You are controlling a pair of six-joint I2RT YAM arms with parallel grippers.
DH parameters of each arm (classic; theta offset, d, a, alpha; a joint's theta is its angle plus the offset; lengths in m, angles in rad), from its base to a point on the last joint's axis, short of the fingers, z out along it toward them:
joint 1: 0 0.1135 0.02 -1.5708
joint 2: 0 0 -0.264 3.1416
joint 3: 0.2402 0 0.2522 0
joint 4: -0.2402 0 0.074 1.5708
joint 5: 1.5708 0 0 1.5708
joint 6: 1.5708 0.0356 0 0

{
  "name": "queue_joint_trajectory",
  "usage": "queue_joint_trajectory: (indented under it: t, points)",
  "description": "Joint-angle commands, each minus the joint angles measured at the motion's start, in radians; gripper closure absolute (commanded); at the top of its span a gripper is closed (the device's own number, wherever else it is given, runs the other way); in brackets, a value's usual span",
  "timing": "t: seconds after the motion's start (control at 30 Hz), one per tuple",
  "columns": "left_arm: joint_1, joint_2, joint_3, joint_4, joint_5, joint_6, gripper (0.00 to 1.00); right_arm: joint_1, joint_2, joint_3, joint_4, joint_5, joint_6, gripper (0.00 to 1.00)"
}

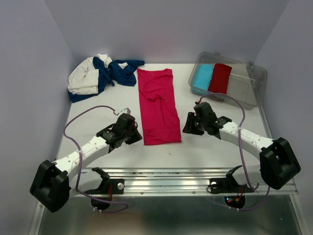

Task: Roll the t-shirts
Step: Roll the T-shirt to the center of the board.

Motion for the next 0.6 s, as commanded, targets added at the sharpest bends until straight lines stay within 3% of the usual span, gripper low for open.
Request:
queue_joint_trajectory:
  t: [0.0,0.1,0.23,0.33,0.57]
  points:
    - [-0.001,-0.004,-0.031,0.037,0.02,-0.018,0.76,-0.058,-0.034,-0.054,0.105,-0.172,0.055,0.52]
    - [-0.001,-0.005,-0.052,0.056,0.028,-0.021,0.73,-0.068,-0.042,-0.08,0.136,-0.214,0.079,0.5]
    - [0.0,0.015,-0.04,0.056,0.028,-0.005,0.53,-0.068,-0.024,-0.109,0.166,-0.236,0.102,0.5]
    - [-0.001,0.015,-0.041,0.057,0.028,-0.012,0.45,-0.068,-0.008,-0.126,0.192,-0.269,0.122,0.5]
    - [-0.001,-0.001,-0.075,0.093,0.069,-0.026,0.39,-0.068,-0.01,-0.152,0.22,-0.257,0.141,0.45]
